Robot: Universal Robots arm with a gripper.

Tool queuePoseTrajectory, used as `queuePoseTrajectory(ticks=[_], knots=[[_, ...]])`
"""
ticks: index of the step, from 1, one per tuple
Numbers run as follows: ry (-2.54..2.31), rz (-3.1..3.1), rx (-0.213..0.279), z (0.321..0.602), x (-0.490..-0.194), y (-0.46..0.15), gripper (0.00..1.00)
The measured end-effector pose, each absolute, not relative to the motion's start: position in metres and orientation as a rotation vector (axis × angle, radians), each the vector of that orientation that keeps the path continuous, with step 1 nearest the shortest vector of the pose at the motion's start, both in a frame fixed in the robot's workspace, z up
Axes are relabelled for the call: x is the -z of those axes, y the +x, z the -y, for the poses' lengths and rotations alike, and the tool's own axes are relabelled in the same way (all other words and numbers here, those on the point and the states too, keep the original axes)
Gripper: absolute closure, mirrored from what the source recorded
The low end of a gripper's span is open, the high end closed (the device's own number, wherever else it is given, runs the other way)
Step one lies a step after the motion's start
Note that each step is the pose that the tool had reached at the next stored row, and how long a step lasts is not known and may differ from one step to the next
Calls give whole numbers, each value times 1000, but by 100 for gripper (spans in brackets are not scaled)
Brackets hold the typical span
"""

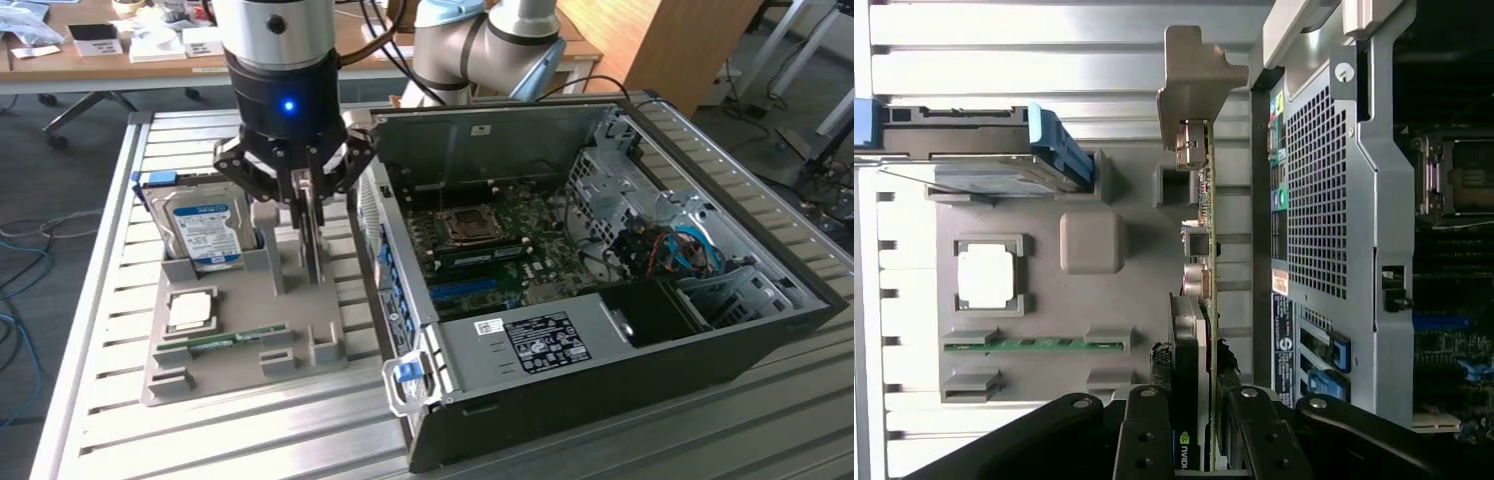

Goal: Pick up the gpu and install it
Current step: 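Pick up the gpu and move the gpu toward the slot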

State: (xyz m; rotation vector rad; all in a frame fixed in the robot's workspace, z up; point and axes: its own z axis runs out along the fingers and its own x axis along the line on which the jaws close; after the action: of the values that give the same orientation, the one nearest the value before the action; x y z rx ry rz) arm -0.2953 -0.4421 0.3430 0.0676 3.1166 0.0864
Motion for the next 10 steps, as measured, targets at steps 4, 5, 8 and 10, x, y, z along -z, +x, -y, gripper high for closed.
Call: queuePoseTrajectory(ticks=[4,5,8,10], knots=[[68,-3116,-87,442,-346,-295,73],[68,-3116,-87,442,-346,-295,73],[68,-3117,-86,442,-346,-295,73],[68,-3117,-86,442,-346,-295,73]])
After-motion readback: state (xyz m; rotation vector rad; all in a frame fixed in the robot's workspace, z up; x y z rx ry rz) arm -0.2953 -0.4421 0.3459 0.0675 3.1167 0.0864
